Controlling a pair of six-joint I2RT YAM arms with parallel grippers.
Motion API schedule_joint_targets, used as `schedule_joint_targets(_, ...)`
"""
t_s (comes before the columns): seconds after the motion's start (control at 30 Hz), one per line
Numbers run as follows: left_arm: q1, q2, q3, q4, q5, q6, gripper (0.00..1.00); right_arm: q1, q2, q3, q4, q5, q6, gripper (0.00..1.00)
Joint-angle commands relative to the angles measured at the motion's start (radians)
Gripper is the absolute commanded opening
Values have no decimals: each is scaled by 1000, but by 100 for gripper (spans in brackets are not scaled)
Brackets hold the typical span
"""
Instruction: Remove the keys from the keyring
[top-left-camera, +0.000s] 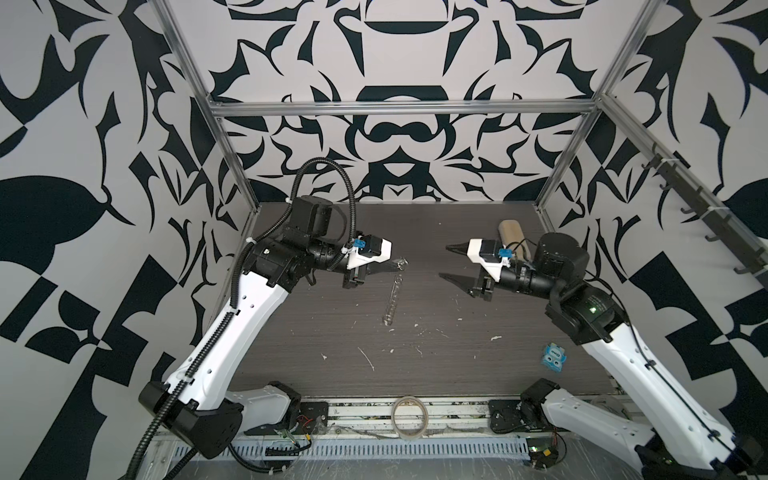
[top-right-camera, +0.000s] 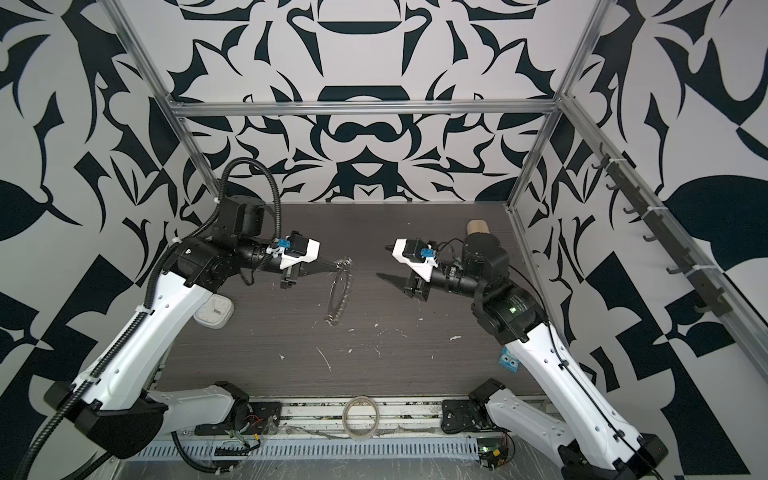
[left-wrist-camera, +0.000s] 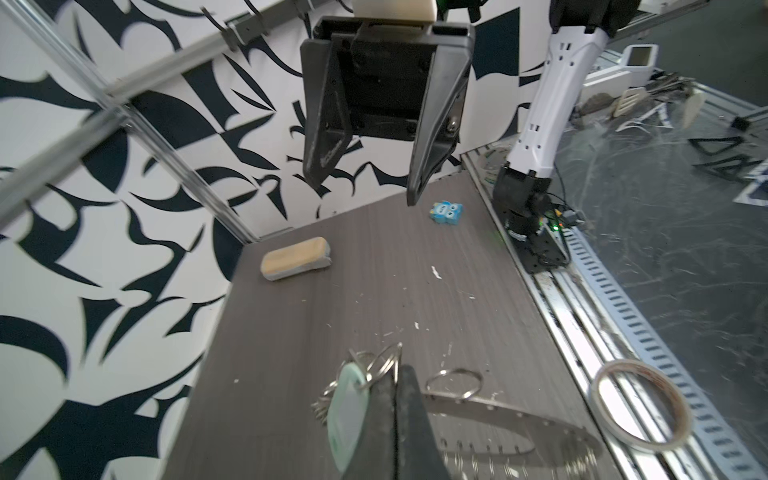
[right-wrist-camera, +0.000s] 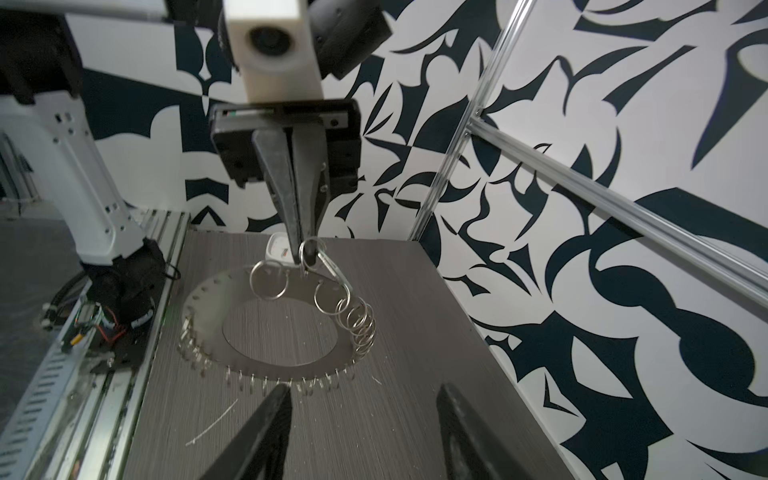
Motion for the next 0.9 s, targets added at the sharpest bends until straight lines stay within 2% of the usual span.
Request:
schedule_joint_targets(0.0,3,36,23,-212,85,117,0,-1,-19,-70,60,-61,-134,59)
schedule_joint_targets(0.13,1,63,44,-281,122,139,0,3,15,-86,85,-141,-173,58)
schedule_joint_targets(0.3,-3,62,45,-303,139,161,0,26,38,-115,190,-152,-153,56)
schedule_joint_targets(0.43,-8,9,-8,-212,152,142,0,26,51,-110,293,-157,-104,55)
schedule_joint_targets(0.53,-9,-53,-70,-86,132,79,0,25,67,-82,290,-148,-95,55)
schedule_joint_targets(0.63,-9,-62,-92,-58,121,66,0,26,70,-82,282,-146,-93,55)
schedule_joint_targets(0.7,-9,-60,-94,-63,122,64,0,24,67,-77,260,-109,-61,55)
schedule_joint_targets(0.8,-8,-61,-115,-50,88,40,0,23,42,-116,275,40,22,57)
schedule_joint_targets(0.87,-7,-71,-155,-21,21,16,0,22,24,-178,326,159,111,60)
